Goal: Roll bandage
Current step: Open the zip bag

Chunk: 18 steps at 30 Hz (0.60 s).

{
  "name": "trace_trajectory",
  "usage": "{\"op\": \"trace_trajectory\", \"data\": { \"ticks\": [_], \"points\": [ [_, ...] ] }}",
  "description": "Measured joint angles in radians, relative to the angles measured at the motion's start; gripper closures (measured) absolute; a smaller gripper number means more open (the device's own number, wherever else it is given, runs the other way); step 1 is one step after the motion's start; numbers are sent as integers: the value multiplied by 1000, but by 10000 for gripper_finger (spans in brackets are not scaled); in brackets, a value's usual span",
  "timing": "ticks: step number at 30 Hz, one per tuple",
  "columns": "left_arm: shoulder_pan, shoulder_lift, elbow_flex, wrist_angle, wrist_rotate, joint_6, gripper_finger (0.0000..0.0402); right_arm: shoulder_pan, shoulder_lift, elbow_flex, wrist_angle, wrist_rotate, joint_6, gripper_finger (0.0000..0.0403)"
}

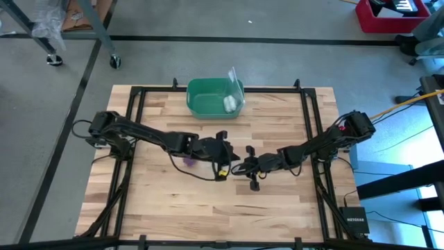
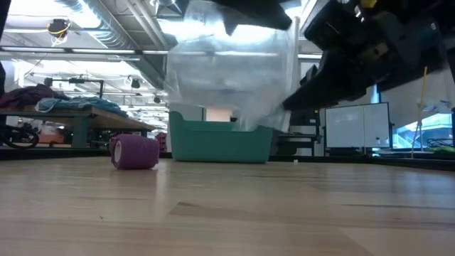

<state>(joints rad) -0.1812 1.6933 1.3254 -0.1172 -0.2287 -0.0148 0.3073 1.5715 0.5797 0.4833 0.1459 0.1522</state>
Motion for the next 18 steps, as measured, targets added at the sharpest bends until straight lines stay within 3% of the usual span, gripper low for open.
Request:
{"op": "trace_trajectory", "data": {
  "ticks": [7,13,18],
  "points": [
    [-7,-101,6,-30,-62,52,401,1,20,-5,-18,-8,0,361],
    [-15,-115,3,-160,-57,67,401,1,19,-4,44,-17,71,361],
    [-6,-117,3,-337,-67,-70,391,1,19,-3,49,-17,121,361]
  ]
}}
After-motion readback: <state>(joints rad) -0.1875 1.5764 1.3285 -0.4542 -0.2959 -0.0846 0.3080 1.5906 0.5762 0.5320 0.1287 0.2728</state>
